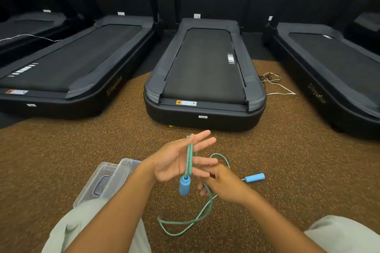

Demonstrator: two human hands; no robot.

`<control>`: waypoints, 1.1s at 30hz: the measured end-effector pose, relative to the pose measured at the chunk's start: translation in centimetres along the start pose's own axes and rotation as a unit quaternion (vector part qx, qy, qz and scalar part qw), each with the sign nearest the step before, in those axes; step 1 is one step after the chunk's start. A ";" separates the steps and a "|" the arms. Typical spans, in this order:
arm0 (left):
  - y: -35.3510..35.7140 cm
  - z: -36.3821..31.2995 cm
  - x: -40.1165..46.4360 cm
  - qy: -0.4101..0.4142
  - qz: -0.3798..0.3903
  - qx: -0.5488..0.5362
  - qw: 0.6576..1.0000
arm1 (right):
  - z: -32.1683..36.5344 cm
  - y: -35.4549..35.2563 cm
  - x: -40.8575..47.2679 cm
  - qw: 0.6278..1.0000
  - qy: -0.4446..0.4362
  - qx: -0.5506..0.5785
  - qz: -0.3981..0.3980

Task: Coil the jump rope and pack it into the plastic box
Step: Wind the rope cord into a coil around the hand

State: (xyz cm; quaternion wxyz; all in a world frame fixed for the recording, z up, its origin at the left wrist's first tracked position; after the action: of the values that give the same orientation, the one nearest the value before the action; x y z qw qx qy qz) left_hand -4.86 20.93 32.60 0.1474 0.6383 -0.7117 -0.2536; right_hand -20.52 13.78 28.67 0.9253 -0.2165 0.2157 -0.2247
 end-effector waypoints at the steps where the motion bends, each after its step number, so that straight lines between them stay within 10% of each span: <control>1: 0.0 0.0 0.0 0.000 -0.002 0.001 1.000 | 0.2 0.1 -0.1 1.000 0.005 0.003 0.002; 19: -0.9 -0.9 0.2 0.054 -0.085 -0.022 0.995 | 2.8 1.2 -1.3 0.998 -0.018 -0.039 0.047; 33: -1.5 -0.2 0.3 0.027 -0.094 -0.022 0.995 | 5.8 -3.6 -2.3 0.988 -0.121 0.012 -0.093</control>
State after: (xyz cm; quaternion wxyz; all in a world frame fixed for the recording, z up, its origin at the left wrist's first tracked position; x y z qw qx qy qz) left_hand -3.55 20.49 31.94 0.1563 0.7057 -0.6384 -0.2646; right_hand -20.68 13.82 35.93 0.9221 -0.2498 0.0786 -0.2850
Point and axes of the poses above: each hand's wrist, its own x-axis towards the middle knuckle, its own y-axis out of the palm, z = x × y, the point moved 2 cm from there along x, towards the middle knuckle, and after that the axes turned 7 degrees about y, right-handed, at the moved point
